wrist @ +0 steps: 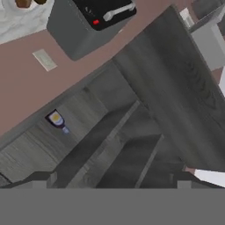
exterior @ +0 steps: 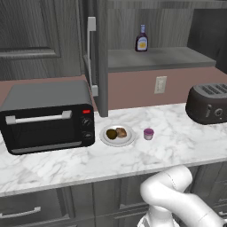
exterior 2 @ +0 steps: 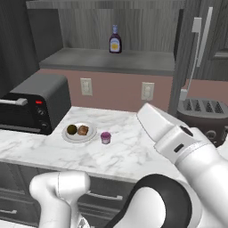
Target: Pick the avocado and bread from the counter and place them on the plate. Then pick the jam from the cabinet and place it next to the plate. Lastly close the cabinet door.
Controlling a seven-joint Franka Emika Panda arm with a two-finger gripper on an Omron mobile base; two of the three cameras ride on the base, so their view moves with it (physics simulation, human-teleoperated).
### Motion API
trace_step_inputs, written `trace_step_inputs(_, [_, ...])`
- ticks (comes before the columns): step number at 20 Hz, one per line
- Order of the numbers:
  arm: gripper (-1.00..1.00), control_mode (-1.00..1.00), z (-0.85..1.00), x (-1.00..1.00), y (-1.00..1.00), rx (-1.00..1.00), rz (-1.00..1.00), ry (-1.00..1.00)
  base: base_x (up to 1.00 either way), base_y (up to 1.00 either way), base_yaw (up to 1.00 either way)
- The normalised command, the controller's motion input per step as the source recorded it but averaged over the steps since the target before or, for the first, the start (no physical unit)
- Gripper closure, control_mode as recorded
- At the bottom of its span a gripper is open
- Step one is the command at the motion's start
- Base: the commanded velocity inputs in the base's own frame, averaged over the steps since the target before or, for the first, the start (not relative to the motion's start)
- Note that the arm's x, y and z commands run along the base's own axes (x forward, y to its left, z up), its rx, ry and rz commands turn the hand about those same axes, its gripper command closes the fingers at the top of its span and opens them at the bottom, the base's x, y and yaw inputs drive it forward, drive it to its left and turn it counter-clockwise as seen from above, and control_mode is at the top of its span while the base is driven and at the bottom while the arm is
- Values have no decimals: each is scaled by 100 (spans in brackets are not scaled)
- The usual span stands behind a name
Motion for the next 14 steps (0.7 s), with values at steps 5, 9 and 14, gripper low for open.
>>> trace_step_inputs(5, [-100, -100, 0, 18, -28, 10, 0, 0, 0, 0, 0])
trace_step_inputs(9, [-100, -100, 0, 33, -19, 7, -3, 0, 0, 0, 0])
trace_step_inputs(14, [-100, -100, -4, 44, -2, 1, -4, 3, 0, 0, 0])
